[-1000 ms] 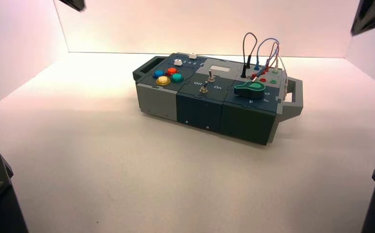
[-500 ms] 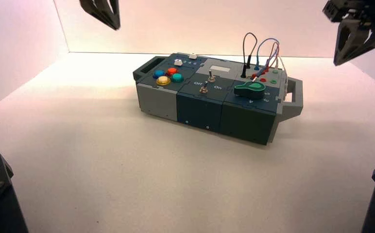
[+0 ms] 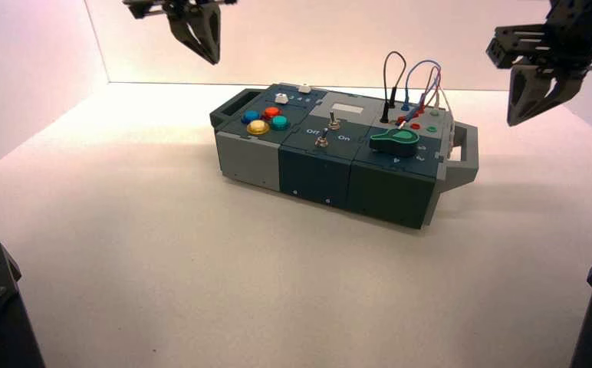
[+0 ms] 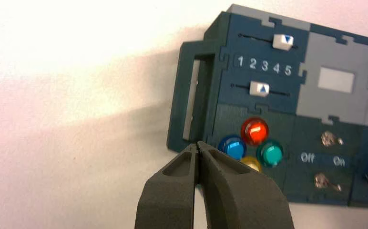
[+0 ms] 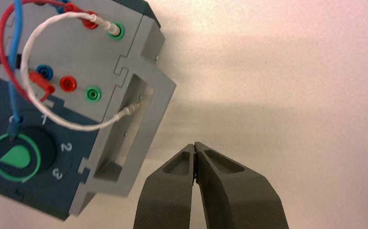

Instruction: Move the box to the left.

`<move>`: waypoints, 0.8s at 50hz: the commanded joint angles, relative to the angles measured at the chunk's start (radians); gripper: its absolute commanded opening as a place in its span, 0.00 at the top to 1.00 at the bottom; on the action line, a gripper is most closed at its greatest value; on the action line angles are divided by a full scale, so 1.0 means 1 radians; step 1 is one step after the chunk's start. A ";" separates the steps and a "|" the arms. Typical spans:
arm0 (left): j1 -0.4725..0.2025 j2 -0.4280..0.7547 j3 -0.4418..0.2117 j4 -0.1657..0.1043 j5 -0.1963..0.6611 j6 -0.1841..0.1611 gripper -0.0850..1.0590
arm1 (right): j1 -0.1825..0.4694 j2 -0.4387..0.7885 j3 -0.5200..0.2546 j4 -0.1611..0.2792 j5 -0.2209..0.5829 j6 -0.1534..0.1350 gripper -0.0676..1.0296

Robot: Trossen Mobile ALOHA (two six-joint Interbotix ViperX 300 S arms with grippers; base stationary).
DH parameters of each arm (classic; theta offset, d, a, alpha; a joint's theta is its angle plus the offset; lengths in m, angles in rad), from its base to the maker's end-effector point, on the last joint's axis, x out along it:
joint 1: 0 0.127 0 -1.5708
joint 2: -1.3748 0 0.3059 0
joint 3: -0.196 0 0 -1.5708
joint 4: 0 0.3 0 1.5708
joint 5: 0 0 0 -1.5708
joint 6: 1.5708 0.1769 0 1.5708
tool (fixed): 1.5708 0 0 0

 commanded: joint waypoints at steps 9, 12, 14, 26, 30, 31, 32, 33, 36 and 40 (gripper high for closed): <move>-0.048 0.075 -0.080 0.009 -0.002 -0.020 0.95 | -0.002 0.074 -0.052 0.002 -0.046 -0.003 0.96; -0.057 0.092 -0.089 0.006 0.009 -0.020 0.95 | -0.002 0.089 -0.055 0.000 -0.055 -0.005 0.96; -0.060 0.100 -0.095 0.006 0.015 -0.020 0.95 | -0.002 0.103 -0.058 0.002 -0.066 -0.008 0.96; -0.061 0.150 -0.110 0.011 0.032 0.006 0.95 | -0.002 0.166 -0.066 0.002 -0.106 -0.018 0.96; -0.061 0.169 -0.117 0.015 0.031 0.011 0.95 | -0.003 0.179 -0.071 0.002 -0.117 -0.018 0.96; -0.061 0.170 -0.118 0.015 0.031 0.011 0.95 | -0.003 0.184 -0.074 0.002 -0.117 -0.018 0.96; -0.061 0.176 -0.121 0.017 0.031 0.012 0.95 | -0.002 0.189 -0.077 0.002 -0.117 -0.018 0.96; -0.061 0.181 -0.123 0.018 0.031 0.015 0.95 | -0.002 0.192 -0.077 0.000 -0.118 -0.021 0.96; -0.061 0.195 -0.132 0.020 0.031 0.020 0.95 | -0.002 0.202 -0.087 0.002 -0.117 -0.021 0.96; -0.061 0.212 -0.144 0.026 0.031 0.023 0.95 | -0.002 0.215 -0.097 0.002 -0.118 -0.021 0.96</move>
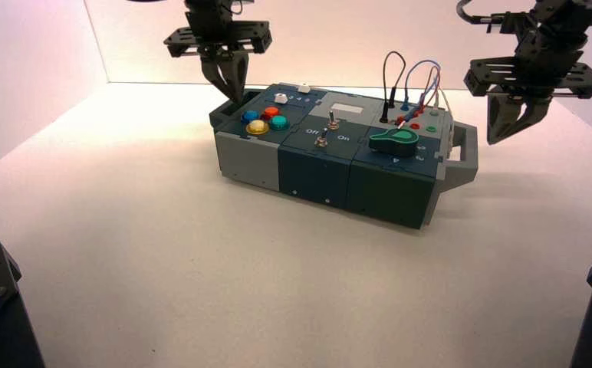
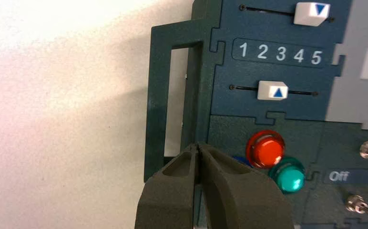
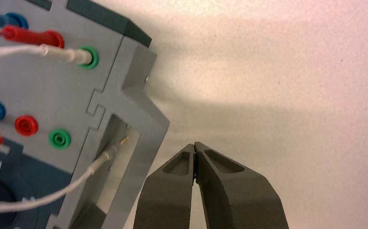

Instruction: Move the box to the left.

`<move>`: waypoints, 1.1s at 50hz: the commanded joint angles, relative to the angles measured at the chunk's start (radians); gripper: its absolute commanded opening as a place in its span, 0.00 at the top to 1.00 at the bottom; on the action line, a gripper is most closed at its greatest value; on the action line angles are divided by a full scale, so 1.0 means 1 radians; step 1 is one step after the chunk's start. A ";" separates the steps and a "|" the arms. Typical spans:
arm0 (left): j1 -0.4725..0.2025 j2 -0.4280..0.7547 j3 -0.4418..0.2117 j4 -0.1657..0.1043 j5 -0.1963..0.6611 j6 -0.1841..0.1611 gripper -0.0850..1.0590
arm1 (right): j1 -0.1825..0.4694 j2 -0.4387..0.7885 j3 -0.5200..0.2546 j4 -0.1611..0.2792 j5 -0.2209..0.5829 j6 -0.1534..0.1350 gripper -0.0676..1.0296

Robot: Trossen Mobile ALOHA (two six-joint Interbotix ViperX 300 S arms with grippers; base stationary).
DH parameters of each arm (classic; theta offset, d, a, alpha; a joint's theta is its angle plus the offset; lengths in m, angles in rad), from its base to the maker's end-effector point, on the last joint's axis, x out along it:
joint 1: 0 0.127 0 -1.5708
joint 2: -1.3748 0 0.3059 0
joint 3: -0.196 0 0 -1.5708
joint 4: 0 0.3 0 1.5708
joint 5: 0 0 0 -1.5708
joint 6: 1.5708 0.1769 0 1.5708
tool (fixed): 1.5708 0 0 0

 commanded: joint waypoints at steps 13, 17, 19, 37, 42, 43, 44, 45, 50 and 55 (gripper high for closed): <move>0.000 0.025 -0.061 0.040 -0.005 0.005 0.95 | 0.006 0.014 -0.044 0.003 -0.006 -0.008 0.96; 0.002 0.026 -0.064 0.055 -0.005 0.003 0.95 | 0.008 0.014 -0.049 0.003 -0.006 -0.014 0.96; 0.000 0.028 -0.064 0.060 -0.005 0.003 0.95 | 0.006 0.014 -0.051 0.003 -0.006 -0.015 0.96; 0.014 0.032 -0.046 0.089 -0.003 -0.002 0.95 | 0.040 0.028 -0.081 0.005 0.002 -0.029 0.96; 0.018 0.034 -0.040 0.089 -0.003 -0.003 0.95 | 0.061 0.031 -0.092 0.006 0.005 -0.029 0.96; 0.020 0.034 -0.038 0.089 -0.003 -0.002 0.95 | 0.067 0.031 -0.095 0.006 0.008 -0.029 0.96; 0.020 0.032 -0.037 0.091 -0.003 -0.002 0.95 | 0.069 0.031 -0.097 0.006 0.009 -0.029 0.96; 0.021 0.034 -0.035 0.091 -0.003 -0.002 0.95 | 0.074 0.031 -0.100 0.008 0.014 -0.029 0.96; 0.029 0.037 -0.028 0.094 -0.003 -0.002 0.95 | 0.087 0.037 -0.121 0.014 0.035 -0.031 0.96; 0.037 0.040 -0.021 0.097 -0.003 -0.003 0.95 | 0.089 0.046 -0.130 0.015 0.043 -0.037 0.96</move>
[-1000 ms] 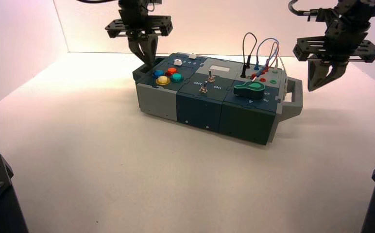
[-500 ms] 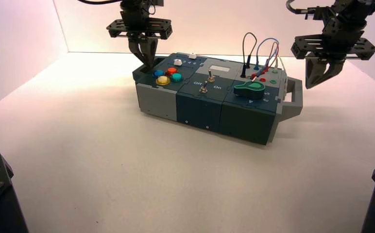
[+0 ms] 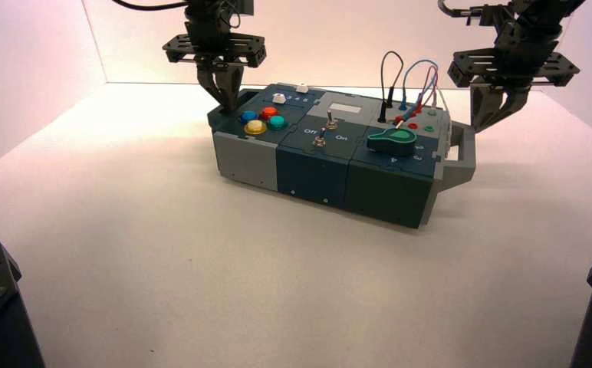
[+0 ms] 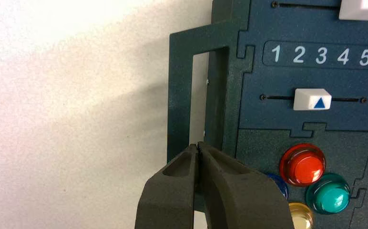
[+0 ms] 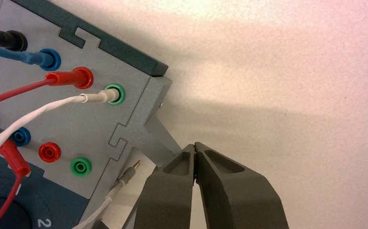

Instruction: Move the box to the left.

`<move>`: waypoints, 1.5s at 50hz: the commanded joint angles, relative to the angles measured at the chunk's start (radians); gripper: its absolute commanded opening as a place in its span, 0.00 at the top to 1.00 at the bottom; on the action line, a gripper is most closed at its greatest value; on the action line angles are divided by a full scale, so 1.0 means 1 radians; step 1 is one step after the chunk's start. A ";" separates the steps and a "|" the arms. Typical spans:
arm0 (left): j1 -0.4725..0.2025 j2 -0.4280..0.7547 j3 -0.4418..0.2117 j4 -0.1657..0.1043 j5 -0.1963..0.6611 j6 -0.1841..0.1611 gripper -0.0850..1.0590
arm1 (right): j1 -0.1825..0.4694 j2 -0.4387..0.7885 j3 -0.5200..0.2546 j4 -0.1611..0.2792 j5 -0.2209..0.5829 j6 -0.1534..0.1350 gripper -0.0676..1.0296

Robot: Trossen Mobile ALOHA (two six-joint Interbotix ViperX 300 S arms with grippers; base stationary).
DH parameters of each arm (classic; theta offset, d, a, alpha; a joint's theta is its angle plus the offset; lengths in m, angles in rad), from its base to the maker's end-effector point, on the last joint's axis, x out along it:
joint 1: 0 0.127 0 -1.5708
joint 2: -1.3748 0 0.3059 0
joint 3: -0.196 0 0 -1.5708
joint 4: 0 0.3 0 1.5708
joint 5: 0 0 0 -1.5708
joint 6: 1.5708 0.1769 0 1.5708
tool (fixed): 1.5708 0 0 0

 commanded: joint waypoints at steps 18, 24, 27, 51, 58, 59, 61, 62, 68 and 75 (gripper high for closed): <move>0.077 -0.026 0.018 0.038 -0.003 -0.002 0.95 | 0.054 0.048 -0.048 0.120 0.002 -0.109 0.96; 0.095 -0.032 0.025 0.041 -0.003 -0.002 0.95 | 0.080 0.055 -0.063 0.130 0.000 -0.112 0.96; 0.106 -0.035 0.029 0.043 -0.003 -0.002 0.95 | 0.098 0.054 -0.069 0.132 0.000 -0.112 0.96; 0.201 -0.060 0.038 0.084 -0.003 0.006 0.95 | 0.242 0.084 -0.104 0.184 -0.002 -0.074 0.96; 0.239 -0.066 0.048 0.095 -0.002 0.006 0.95 | 0.284 0.098 -0.112 0.186 -0.012 -0.052 0.96; 0.245 -0.067 0.049 0.095 -0.002 0.005 0.95 | 0.290 0.101 -0.112 0.187 -0.014 -0.048 0.96; 0.262 -0.072 0.052 0.098 -0.002 0.005 0.95 | 0.298 0.103 -0.114 0.187 -0.014 -0.044 0.96; 0.265 -0.072 0.052 0.098 -0.002 0.005 0.95 | 0.304 0.104 -0.114 0.187 -0.015 -0.043 0.96; 0.307 -0.083 0.058 0.107 -0.002 0.006 0.95 | 0.336 0.112 -0.120 0.192 -0.025 -0.032 0.96; 0.336 -0.103 0.072 0.107 -0.002 0.009 0.95 | 0.359 0.126 -0.138 0.196 -0.029 -0.018 0.96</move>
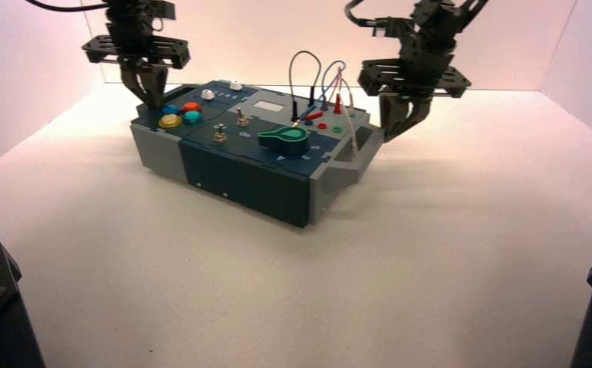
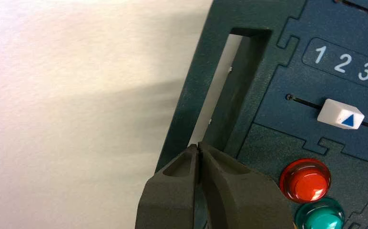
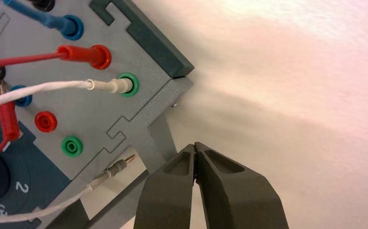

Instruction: Move the box to the left.

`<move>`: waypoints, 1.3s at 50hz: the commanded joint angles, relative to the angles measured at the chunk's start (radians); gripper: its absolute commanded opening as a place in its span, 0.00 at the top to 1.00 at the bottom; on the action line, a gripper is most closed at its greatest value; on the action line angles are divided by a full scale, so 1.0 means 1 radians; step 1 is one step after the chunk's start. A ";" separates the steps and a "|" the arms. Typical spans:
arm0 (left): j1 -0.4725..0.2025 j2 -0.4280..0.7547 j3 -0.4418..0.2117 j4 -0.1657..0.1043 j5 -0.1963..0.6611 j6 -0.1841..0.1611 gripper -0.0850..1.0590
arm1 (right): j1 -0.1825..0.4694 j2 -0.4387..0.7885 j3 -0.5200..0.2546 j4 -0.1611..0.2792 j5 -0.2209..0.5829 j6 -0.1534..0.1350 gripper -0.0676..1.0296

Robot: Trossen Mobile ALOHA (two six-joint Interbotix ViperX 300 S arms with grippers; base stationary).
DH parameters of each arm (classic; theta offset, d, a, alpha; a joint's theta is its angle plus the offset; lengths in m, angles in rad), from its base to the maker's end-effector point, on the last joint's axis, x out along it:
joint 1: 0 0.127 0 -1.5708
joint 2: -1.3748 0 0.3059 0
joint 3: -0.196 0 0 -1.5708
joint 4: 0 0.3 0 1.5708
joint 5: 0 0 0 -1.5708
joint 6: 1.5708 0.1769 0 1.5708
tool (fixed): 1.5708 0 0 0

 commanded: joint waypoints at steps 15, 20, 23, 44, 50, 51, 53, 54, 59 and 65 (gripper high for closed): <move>0.066 -0.089 0.015 0.009 0.015 0.015 0.95 | 0.034 -0.025 -0.048 0.009 -0.005 0.015 0.96; 0.064 -0.110 0.015 0.009 0.021 0.017 0.95 | 0.029 -0.035 -0.044 0.005 -0.005 0.015 0.96; 0.064 -0.130 0.014 0.009 0.025 0.017 0.95 | 0.026 -0.049 -0.043 0.002 -0.003 0.015 0.96; 0.051 -0.275 0.040 0.002 0.044 0.040 0.95 | 0.028 -0.195 -0.038 -0.011 0.037 0.008 0.96; 0.021 -0.305 0.055 -0.002 0.037 0.040 0.95 | 0.028 -0.239 -0.031 -0.011 0.040 0.005 0.96; 0.018 -0.307 0.055 -0.003 0.035 0.040 0.95 | 0.028 -0.250 -0.031 -0.011 0.041 0.002 0.96; 0.002 -0.314 0.057 -0.006 0.026 0.038 0.95 | 0.029 -0.264 -0.031 -0.011 0.043 -0.003 0.96; -0.006 -0.319 0.057 -0.006 0.021 0.038 0.95 | 0.029 -0.272 -0.029 -0.011 0.046 -0.006 0.96; -0.034 -0.325 0.052 -0.006 0.021 0.040 0.95 | 0.029 -0.307 -0.029 -0.011 0.060 -0.008 0.96; -0.061 -0.345 0.058 -0.006 0.028 0.040 0.95 | 0.029 -0.330 -0.028 -0.011 0.100 -0.009 0.96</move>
